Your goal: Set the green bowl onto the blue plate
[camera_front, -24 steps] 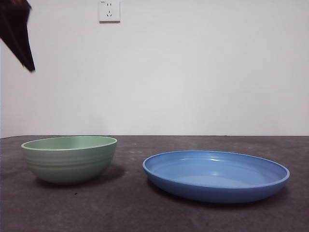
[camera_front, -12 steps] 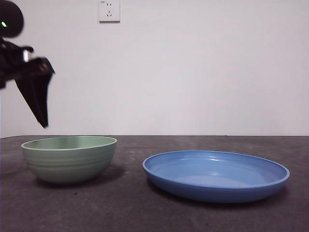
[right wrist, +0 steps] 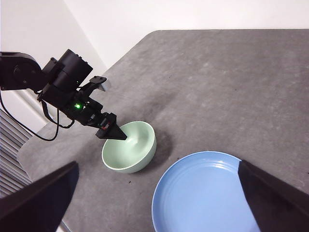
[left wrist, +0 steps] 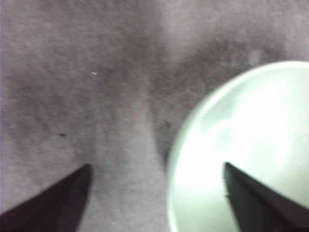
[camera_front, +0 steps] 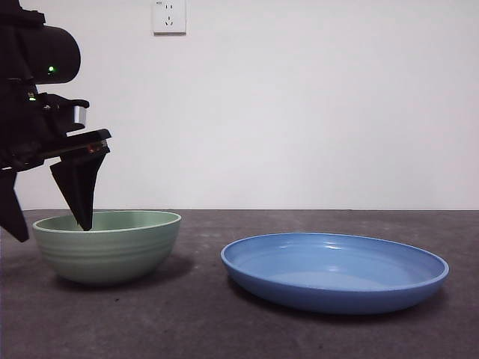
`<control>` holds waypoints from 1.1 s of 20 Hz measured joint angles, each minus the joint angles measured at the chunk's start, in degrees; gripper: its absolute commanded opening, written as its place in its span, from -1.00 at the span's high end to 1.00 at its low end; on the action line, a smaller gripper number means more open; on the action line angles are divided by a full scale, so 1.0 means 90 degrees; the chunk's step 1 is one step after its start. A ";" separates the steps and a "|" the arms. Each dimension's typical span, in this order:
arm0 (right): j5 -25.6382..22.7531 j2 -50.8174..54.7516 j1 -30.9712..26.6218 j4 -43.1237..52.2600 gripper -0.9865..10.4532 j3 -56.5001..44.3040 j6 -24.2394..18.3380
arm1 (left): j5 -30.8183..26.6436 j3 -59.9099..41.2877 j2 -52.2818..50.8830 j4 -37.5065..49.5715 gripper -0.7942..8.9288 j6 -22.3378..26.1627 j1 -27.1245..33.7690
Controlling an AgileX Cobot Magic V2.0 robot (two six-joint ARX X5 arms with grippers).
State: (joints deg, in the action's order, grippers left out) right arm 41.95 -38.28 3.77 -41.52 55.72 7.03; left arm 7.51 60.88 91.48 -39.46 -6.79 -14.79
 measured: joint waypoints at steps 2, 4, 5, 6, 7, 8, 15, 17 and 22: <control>-0.0015 0.0000 0.0000 -0.0002 -0.23 0.0000 0.0000 | 0.0015 0.0000 0.0002 -0.0005 0.15 -0.0010 -0.0095; -0.0017 0.0000 0.0000 -0.0002 -0.23 0.0000 0.0000 | 0.0017 0.0000 0.0022 -0.0005 0.28 -0.0017 -0.0155; -0.0017 0.0000 0.0000 -0.0002 -0.23 0.0000 0.0000 | 0.0017 0.0000 0.0046 -0.0002 0.29 -0.0019 -0.0172; -0.0017 0.0000 0.0000 -0.0002 -0.23 0.0000 0.0000 | 0.0017 0.0000 0.0085 -0.0017 0.34 -0.0022 -0.0177; -0.0017 0.0000 0.0000 -0.0002 -0.23 0.0000 0.0000 | 0.0019 0.0002 0.0131 -0.0027 0.48 -0.0022 -0.0177; -0.0015 0.0000 0.0000 0.0000 -0.23 0.0000 0.0000 | 0.0017 0.0002 0.0177 -0.0032 0.60 -0.0019 -0.0175; -0.0017 0.0000 0.0000 -0.0002 -0.23 0.0000 0.0000 | 0.0017 0.0032 0.0245 0.0007 0.81 -0.0095 -0.0175; -0.0017 0.0000 0.0000 -0.0002 -0.23 0.0000 0.0000 | 0.0017 0.0236 0.0248 -0.0333 0.81 -0.0119 -0.0177; -0.0017 0.0000 0.0000 -0.0002 -0.23 0.0000 0.0000 | 0.0051 0.1506 0.0248 -0.1617 0.81 -0.0389 -0.0491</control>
State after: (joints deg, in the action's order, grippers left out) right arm 41.80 -38.28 3.77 -41.54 55.72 7.03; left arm 7.97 74.43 93.71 -54.02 -10.28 -19.20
